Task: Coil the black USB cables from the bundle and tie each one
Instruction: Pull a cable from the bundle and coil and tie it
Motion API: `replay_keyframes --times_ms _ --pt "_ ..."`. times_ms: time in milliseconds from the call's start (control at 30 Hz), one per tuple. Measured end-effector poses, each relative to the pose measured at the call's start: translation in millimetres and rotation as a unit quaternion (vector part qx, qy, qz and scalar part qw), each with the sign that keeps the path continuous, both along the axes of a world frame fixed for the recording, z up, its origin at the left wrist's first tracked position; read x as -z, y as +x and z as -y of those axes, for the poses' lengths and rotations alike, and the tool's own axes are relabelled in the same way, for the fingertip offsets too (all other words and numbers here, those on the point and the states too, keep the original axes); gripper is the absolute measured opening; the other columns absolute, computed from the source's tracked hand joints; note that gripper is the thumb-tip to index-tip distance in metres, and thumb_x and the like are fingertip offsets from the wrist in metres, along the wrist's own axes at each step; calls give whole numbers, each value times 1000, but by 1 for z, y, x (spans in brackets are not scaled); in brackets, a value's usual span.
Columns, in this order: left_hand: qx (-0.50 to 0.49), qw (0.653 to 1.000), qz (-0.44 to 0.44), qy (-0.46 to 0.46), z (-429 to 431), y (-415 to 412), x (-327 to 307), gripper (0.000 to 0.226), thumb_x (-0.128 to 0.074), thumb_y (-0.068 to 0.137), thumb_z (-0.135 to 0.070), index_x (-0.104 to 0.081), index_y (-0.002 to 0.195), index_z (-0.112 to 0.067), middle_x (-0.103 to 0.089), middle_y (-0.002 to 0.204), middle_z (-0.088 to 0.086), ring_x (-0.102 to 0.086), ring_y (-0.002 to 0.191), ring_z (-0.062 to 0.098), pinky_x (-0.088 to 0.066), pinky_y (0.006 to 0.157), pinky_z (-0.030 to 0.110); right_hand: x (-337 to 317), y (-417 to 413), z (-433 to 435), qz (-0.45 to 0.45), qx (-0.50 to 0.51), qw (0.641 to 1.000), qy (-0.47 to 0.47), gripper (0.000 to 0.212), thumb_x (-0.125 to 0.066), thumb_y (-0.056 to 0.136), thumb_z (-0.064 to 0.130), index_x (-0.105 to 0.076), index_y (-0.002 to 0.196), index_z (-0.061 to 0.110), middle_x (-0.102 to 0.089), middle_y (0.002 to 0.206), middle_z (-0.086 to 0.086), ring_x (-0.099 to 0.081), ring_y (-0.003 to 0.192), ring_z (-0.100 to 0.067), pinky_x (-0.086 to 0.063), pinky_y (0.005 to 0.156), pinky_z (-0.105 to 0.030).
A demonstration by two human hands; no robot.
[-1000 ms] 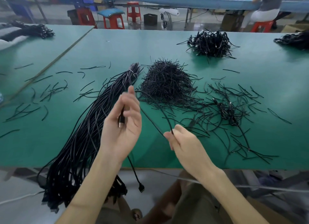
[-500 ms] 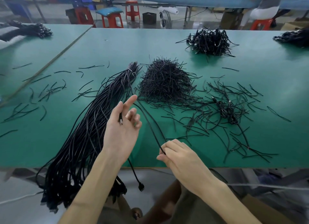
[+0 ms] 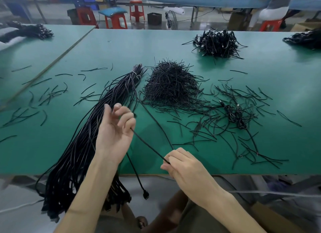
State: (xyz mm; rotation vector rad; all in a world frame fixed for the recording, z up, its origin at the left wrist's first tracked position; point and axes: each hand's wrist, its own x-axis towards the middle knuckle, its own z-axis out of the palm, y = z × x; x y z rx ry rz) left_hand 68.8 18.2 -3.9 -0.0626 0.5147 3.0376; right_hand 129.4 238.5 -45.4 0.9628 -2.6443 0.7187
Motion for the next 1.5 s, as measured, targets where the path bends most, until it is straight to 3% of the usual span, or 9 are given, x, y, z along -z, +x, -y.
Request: replay_keyframes --times_ms 200,400,467,633,733,900,1000,1200,1500 --pt "-49 996 37 -59 14 -1 1 30 -40 107 -8 -56 133 -14 -52 82 -9 -35 53 5 -28 43 21 4 0 -1 11 2 1000 -28 44 -37 107 36 -64 85 9 -61 91 6 -54 85 -17 -51 77 -36" --pt "-112 954 24 -276 12 -7 7 87 -37 102 13 10 162 -29 -52 139 22 -73 104 17 -48 59 18 18 7 9 -122 18 988 95 41 -41 107 39 -64 82 17 -58 96 7 -53 88 -16 -48 77 -30" --pt "-119 882 -11 -456 8 -12 8 96 -36 102 16 18 159 -39 -44 146 18 -74 104 22 -53 56 20 23 11 13 -142 20 983 112 42 -44 107 41 -62 78 17 -55 98 5 -52 90 -19 -46 77 -31" --pt "-28 468 -173 -866 -4 -15 9 127 -37 79 29 5 148 -70 -12 164 -3 -65 105 6 -53 54 27 29 14 18 -144 35 982 117 41 -49 104 44 -61 76 16 -49 99 3 -48 92 -21 -42 77 -32" --pt "8 419 -214 -882 -8 -16 8 116 -36 80 26 -24 149 -66 -15 160 -12 -58 110 1 -55 68 25 29 14 19 -133 45 983 115 43 -48 104 45 -62 76 16 -48 99 3 -48 92 -20 -42 78 -33" --pt "52 442 -216 -869 -7 -15 7 56 -43 99 11 -75 111 -33 -48 131 -6 -64 94 10 -53 89 43 30 15 19 -113 56 986 112 43 -48 105 45 -61 77 15 -47 99 3 -46 93 -20 -43 77 -33" --pt "16 550 -158 -820 -11 -12 11 21 -55 103 -5 -59 110 -25 -65 108 -9 -70 85 21 -56 75 51 30 15 21 -106 61 987 108 43 -48 105 45 -61 77 16 -46 98 4 -45 92 -19 -42 77 -32" --pt "-19 656 -134 -743 -4 -16 14 35 -79 89 -15 -68 120 -24 -47 82 -11 -42 63 2 -41 65 12 29 15 22 -90 60 989 102 42 -47 104 46 -61 78 16 -45 99 4 -43 93 -17 -42 79 -31" --pt "-60 907 8 -417 19 -15 1 27 -61 100 -34 -75 104 -11 -41 67 -4 -28 49 8 -24 42 20 20 19 20 -31 51 996 60 46 -43 104 45 -60 75 15 -51 101 6 -46 94 -16 -44 80 -31"
